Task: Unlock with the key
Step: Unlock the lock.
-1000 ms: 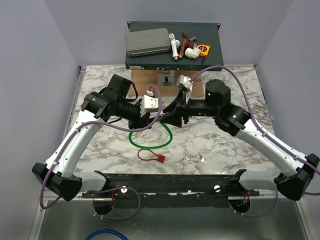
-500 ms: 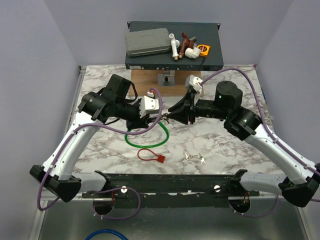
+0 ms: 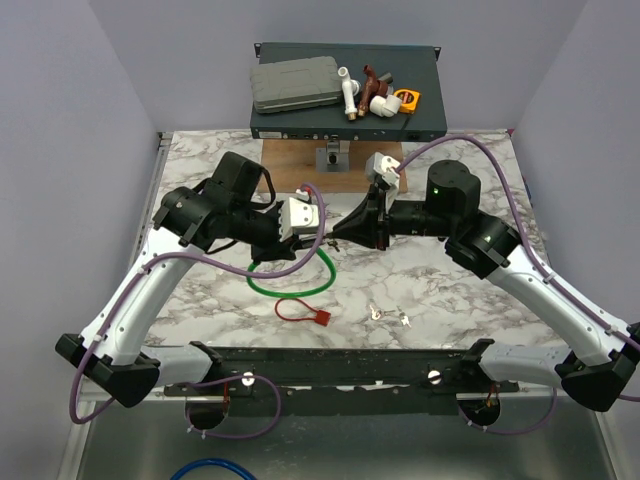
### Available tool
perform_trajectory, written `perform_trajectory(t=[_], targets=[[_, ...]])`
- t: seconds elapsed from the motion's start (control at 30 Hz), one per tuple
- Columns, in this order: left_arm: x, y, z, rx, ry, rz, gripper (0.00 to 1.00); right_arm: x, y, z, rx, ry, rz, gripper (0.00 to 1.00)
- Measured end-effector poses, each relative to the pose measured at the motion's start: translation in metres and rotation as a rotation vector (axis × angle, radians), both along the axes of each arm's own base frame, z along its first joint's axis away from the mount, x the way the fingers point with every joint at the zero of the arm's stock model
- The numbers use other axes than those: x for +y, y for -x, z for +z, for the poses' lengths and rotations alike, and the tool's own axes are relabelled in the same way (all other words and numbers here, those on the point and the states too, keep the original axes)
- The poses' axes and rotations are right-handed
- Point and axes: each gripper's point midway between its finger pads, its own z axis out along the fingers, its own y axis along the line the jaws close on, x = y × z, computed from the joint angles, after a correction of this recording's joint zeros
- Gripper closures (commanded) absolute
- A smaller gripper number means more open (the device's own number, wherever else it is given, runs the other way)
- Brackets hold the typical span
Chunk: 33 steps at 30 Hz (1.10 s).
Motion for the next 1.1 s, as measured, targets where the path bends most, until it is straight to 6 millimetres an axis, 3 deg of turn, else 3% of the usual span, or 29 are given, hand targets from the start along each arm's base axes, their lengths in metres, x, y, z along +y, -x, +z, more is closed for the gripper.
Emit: perform_trajectory(t=[0.1, 0.27, 0.63, 1.1], targets=[[0.0004, 0.0006, 0.0011, -0.006, 0.002, -0.002, 1.00, -0.0002, 0.0005, -0.0011, -0.002, 0.004, 0.004, 0.70], [0.0009, 0.0012, 0.0014, -0.008, 0.000, -0.007, 1.00, -0.0005, 0.0024, -0.0027, -0.006, 0.011, 0.016, 0.68], [-0.0010, 0.0043, 0.0020, -0.011, -0.001, -0.023, 1.00, 0.0048, 0.0065, -0.0029, 0.003, 0.000, 0.061, 0.99], [0.0038, 0.0071, 0.0064, 0.010, -0.024, -0.005, 1.00, 0.0083, 0.0070, -0.0051, 0.011, -0.018, 0.077, 0.99]])
